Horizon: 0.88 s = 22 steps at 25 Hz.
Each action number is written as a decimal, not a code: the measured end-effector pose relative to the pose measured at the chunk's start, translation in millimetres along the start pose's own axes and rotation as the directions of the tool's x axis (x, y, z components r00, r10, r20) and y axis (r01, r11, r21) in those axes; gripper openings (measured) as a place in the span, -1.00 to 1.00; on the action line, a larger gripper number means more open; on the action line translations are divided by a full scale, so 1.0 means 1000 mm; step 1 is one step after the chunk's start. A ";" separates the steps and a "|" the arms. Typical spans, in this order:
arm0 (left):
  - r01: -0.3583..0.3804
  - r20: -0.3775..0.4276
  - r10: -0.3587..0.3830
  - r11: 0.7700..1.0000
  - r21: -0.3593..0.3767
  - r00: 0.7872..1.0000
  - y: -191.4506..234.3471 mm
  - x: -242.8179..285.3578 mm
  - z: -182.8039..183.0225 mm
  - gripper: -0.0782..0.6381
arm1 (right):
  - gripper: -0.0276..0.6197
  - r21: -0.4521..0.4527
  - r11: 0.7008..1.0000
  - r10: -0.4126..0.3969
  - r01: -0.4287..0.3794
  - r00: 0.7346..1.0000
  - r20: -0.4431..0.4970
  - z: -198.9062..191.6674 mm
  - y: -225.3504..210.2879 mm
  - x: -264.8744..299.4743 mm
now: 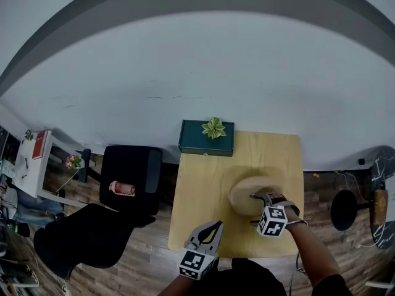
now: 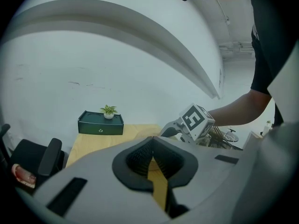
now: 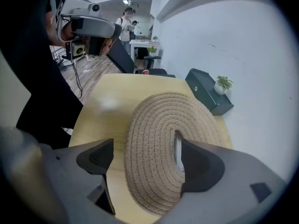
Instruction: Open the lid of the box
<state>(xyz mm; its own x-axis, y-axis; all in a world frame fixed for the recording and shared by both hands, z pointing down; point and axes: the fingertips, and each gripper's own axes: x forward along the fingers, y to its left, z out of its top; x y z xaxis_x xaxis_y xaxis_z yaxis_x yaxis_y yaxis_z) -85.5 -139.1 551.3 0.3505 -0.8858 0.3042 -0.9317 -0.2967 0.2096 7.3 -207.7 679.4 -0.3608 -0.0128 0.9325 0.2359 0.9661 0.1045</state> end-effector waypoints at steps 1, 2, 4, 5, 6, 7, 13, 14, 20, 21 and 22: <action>-0.002 -0.002 0.002 1.000 -0.002 1.000 0.000 -0.001 -0.003 -0.73 | 0.54 -0.010 1.000 0.008 -0.008 1.000 -0.014 -0.001 0.000 0.002; -0.002 -0.004 0.002 1.000 -0.003 1.000 -0.001 -0.001 -0.005 -0.73 | 0.53 -0.018 1.000 0.014 -0.014 1.000 -0.027 -0.001 0.000 0.004; -0.001 -0.013 0.001 1.000 -0.001 1.000 -0.002 -0.002 -0.010 -0.73 | 0.47 -0.027 0.999 0.022 -0.023 0.999 -0.045 -0.002 -0.001 0.006; -0.002 -0.017 0.002 1.000 0.000 1.000 -0.002 -0.003 -0.011 -0.73 | 0.42 -0.029 0.999 0.025 -0.027 0.998 -0.052 -0.002 -0.002 0.008; -0.005 -0.020 0.005 1.000 -0.001 1.000 -0.002 -0.003 -0.012 -0.73 | 0.36 -0.030 0.999 0.029 -0.030 0.998 -0.059 -0.003 -0.002 0.009; -0.008 -0.022 0.008 1.000 -0.002 1.000 -0.001 -0.003 -0.013 -0.73 | 0.29 -0.031 0.999 0.033 -0.035 0.997 -0.066 -0.003 -0.002 0.010; 0.021 -0.041 -0.021 1.000 0.005 0.999 -0.007 -0.003 -0.022 -0.73 | 0.22 -0.022 0.999 0.046 -0.048 0.996 -0.079 -0.004 -0.001 0.010; 0.023 -0.042 -0.022 1.000 0.005 0.999 -0.007 -0.003 -0.022 -0.73 | 0.22 -0.021 0.999 0.044 -0.046 0.996 -0.080 -0.003 -0.001 0.010; 0.040 -0.052 -0.039 0.999 0.023 0.998 -0.007 -0.005 -0.021 -0.73 | 0.19 0.016 1.000 0.009 -0.008 0.998 -0.058 0.002 -0.004 0.004; 0.042 -0.053 -0.040 0.999 0.024 0.998 -0.007 -0.005 -0.021 -0.73 | 0.18 0.026 1.000 0.003 -0.002 0.999 -0.053 0.002 -0.005 0.002; 0.043 -0.054 -0.041 0.999 0.026 0.998 -0.006 -0.004 -0.020 -0.73 | 0.18 0.032 0.999 -0.003 0.005 0.999 -0.050 0.002 -0.006 0.000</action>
<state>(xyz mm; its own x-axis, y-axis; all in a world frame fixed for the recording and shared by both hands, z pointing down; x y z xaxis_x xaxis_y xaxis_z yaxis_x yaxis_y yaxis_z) -79.4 -126.2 567.2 0.3933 -0.8524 0.3447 -0.9180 -0.3433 0.1984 4.0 -213.0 677.5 -0.3164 -0.0288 0.9482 0.2054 0.9738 0.0981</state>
